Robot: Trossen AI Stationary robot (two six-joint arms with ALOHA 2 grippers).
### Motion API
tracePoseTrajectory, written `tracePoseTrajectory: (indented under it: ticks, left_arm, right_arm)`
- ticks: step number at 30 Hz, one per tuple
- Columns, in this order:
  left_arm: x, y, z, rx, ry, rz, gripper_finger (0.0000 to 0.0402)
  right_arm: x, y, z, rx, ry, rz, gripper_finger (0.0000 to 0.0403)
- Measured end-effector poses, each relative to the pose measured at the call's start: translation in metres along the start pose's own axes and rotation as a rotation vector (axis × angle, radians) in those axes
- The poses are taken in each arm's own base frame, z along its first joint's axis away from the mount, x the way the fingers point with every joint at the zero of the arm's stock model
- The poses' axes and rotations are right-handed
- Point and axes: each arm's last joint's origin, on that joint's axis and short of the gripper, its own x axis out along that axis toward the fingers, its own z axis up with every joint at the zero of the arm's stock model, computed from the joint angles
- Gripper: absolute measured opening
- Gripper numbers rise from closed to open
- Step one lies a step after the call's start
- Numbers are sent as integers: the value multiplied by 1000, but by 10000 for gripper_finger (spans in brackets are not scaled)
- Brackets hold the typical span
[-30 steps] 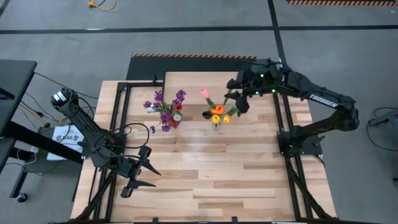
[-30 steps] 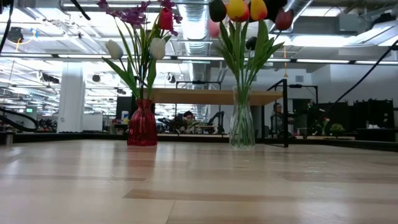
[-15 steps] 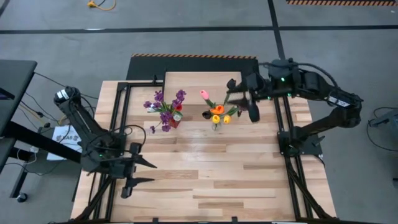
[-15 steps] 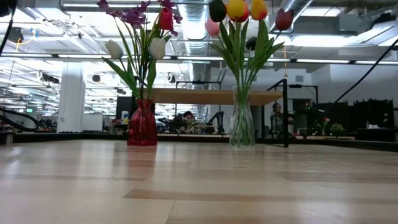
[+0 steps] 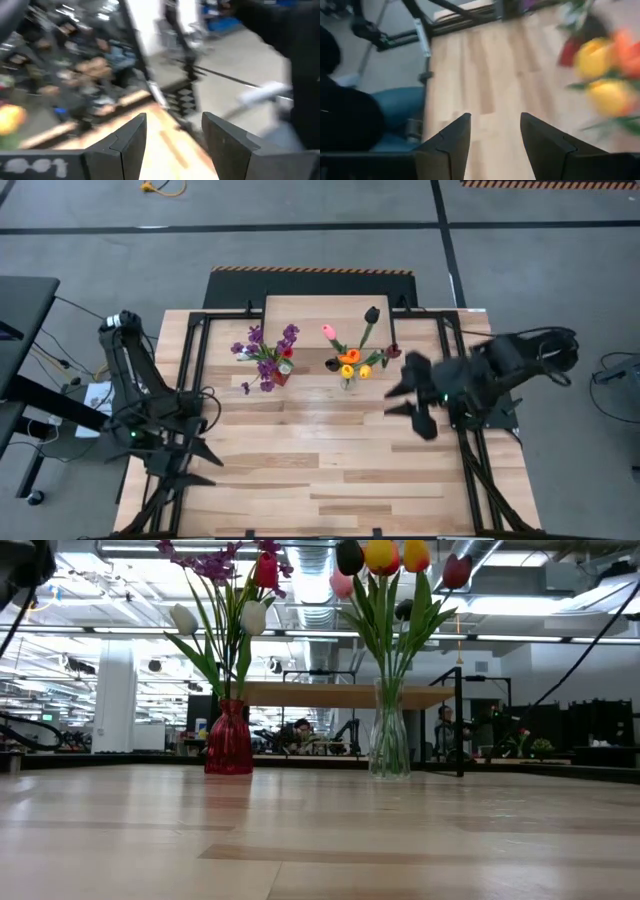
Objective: Pick and place flowers into a vace then onto a shelf
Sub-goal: Put the transparent flower vase on the shelf
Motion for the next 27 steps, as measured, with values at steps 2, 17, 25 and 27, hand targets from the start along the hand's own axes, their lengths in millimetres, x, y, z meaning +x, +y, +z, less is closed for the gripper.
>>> tracePoseTrajectory:
  ticks: [2, 17, 25, 27]
  left_arm:
    - [-2, 2, -6, -39, 6, -91, 183]
    - [-12, 40, -131, -291, -451, -93, 183]
    - [-3, 49, -143, -239, -324, -13, 183]
    - [-2, 50, -146, -231, -300, -1, 183]
  right_arm:
    - [11, 12, -13, 59, 13, 6, 163]
    - [98, 43, -116, 285, -338, -232, 163]
    - [135, 17, -160, 243, -367, -432, 163]
    - [148, 10, -169, 251, -380, -494, 163]
